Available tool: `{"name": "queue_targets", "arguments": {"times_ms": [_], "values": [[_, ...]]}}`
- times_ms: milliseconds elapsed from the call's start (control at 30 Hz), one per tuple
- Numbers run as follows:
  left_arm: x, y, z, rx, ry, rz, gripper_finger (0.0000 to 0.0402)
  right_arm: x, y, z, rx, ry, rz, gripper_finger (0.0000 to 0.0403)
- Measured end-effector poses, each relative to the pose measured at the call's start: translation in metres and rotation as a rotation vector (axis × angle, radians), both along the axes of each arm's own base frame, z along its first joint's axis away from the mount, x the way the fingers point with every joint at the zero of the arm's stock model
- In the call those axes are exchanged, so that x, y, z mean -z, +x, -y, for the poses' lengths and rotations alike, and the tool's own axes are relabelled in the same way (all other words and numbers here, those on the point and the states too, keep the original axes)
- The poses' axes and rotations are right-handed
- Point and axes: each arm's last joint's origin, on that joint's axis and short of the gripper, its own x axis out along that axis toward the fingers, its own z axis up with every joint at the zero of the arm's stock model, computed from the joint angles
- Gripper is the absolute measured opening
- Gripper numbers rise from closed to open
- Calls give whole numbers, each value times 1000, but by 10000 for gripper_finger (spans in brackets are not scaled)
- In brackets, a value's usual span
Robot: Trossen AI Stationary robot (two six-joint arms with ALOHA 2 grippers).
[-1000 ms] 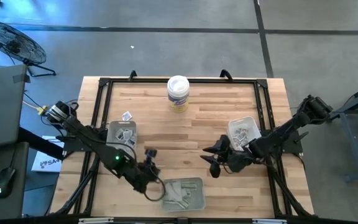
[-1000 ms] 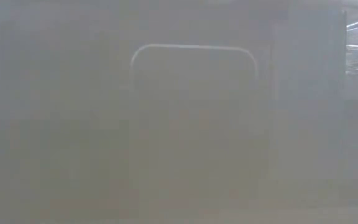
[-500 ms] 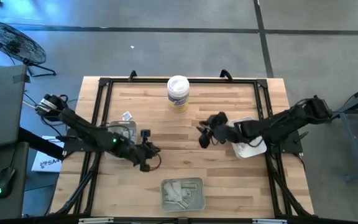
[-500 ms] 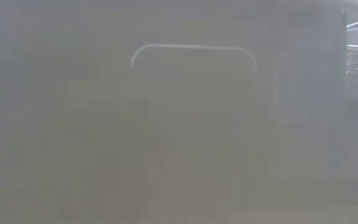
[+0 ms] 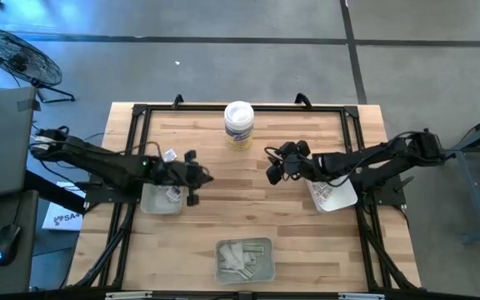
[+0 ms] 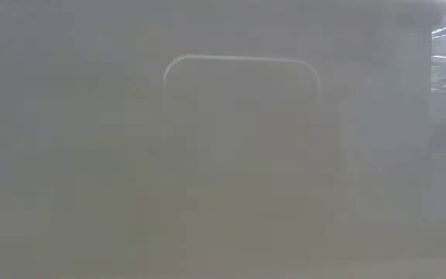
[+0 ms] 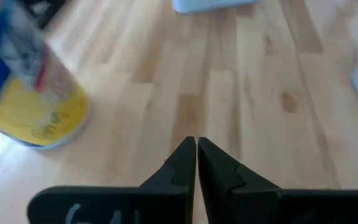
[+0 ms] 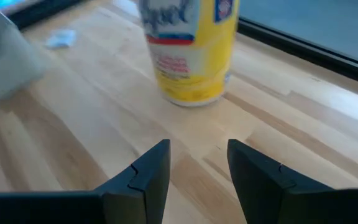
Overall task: Pick & Place First Aid Supplies
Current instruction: Put the blue alcohol pad into the top gray bin
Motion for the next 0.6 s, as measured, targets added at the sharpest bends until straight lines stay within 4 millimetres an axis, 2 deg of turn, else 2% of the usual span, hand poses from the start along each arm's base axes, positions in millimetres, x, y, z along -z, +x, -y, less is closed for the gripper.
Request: {"name": "queue_targets", "arguments": {"times_ms": [200,300,433,600], "values": [[-14,-21,-25,-115,-35,107,14,0,-3,6,-57,4,-52,153],[-25,-32,-27,-104,-36,177,14,-6,-7,4,-112,-12,-74,144],[-34,-50,-27,-97,-20,257,14,-22,-20,2,-149,-58,-76,111],[-36,-71,-28,-109,-23,338,14,-41,-36,0,-237,-125,-93,61]]}}
